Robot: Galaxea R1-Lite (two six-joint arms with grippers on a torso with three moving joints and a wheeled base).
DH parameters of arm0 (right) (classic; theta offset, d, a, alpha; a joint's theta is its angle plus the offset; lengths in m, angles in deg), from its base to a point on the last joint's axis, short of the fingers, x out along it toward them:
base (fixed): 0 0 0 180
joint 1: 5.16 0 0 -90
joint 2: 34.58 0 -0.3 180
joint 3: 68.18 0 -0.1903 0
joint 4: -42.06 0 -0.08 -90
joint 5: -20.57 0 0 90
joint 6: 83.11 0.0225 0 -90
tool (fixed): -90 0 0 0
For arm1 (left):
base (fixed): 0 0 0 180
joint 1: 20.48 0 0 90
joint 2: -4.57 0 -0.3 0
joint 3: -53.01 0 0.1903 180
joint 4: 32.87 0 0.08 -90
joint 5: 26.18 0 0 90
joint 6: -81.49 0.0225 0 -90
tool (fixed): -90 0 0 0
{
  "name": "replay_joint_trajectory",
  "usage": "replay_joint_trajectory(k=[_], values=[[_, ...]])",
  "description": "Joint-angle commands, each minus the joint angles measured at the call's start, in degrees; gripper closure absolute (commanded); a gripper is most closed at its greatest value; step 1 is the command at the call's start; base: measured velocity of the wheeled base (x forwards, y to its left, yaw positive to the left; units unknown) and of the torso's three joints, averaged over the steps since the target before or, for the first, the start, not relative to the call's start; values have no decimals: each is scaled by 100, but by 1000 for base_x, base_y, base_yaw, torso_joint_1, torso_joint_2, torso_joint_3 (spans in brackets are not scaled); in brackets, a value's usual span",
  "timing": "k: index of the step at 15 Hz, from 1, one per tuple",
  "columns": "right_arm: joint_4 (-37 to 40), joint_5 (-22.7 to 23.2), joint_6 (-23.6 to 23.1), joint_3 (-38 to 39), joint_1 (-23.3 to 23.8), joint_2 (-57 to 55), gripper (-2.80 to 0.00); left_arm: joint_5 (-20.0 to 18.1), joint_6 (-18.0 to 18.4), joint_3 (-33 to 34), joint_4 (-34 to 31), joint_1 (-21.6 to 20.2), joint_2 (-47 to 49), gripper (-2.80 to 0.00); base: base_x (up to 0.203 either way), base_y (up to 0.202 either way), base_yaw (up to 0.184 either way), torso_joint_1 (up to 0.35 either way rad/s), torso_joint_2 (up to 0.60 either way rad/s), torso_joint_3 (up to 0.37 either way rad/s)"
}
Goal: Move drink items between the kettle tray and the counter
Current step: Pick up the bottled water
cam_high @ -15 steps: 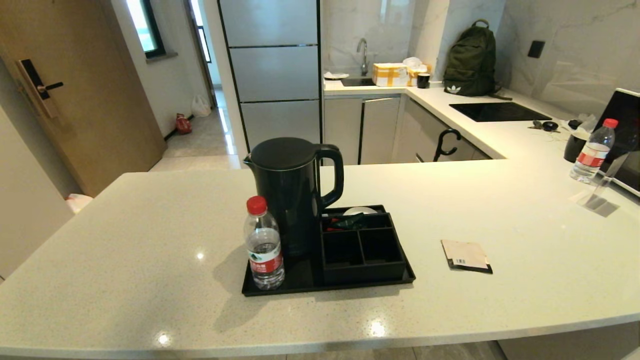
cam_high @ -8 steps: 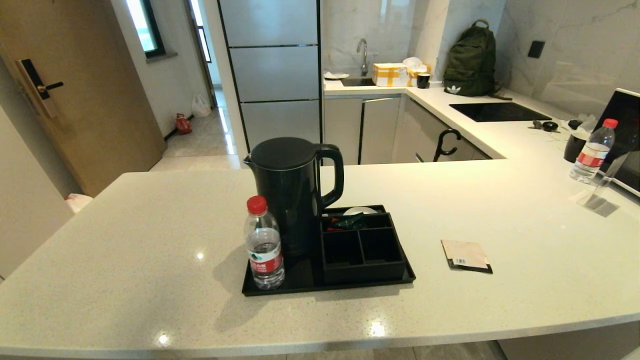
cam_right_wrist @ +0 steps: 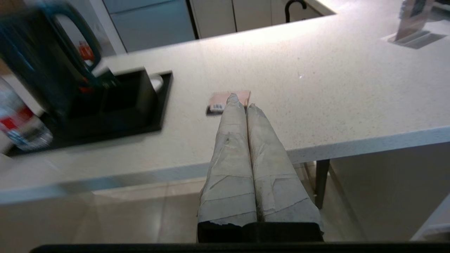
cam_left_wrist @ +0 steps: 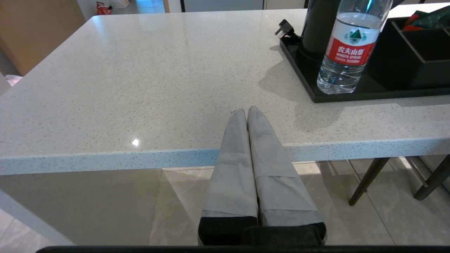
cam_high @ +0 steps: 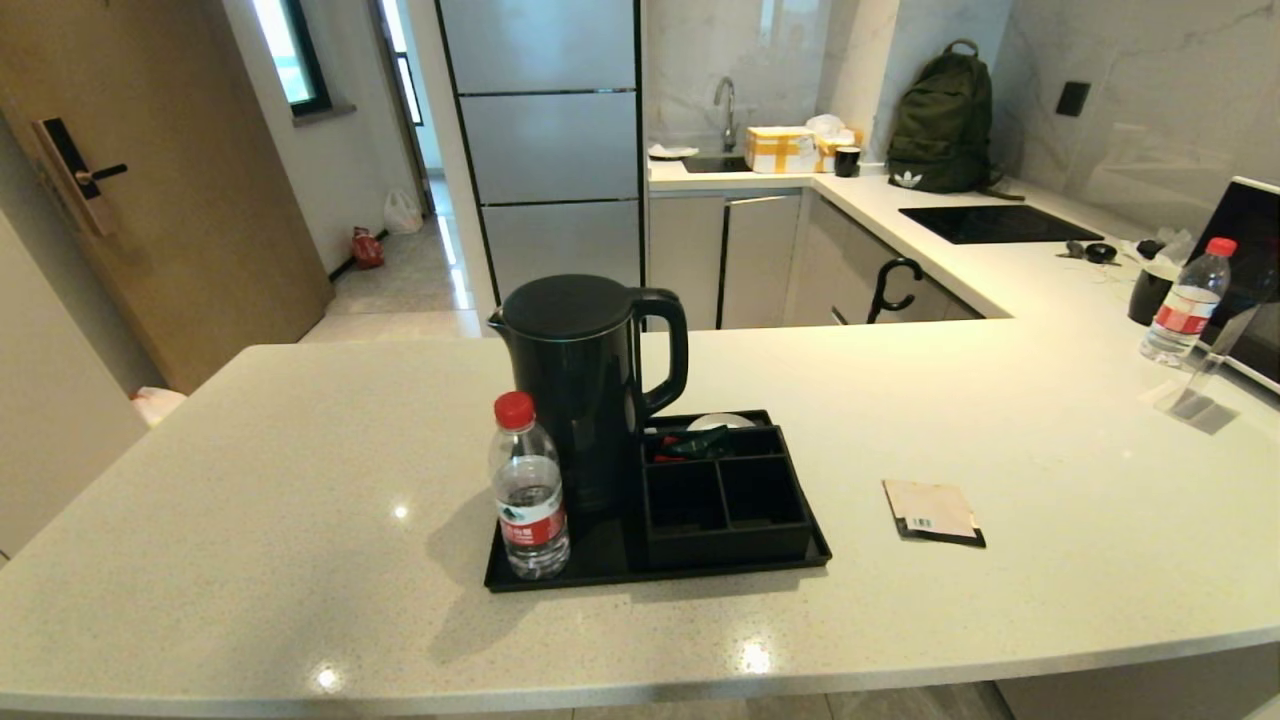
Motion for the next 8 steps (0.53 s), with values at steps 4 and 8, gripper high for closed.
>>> replay_joint_trajectory(k=[4, 8], values=[[-1187, -13, -733, 1504, -1, 12, 0, 0, -4, -1, 1, -1, 0, 0, 0, 0, 0, 0, 0, 0], [-1182, 40, -1330, 1495, -1, 11, 0, 0, -18, 5, 1, -1, 0, 0, 0, 0, 0, 0, 0, 0]])
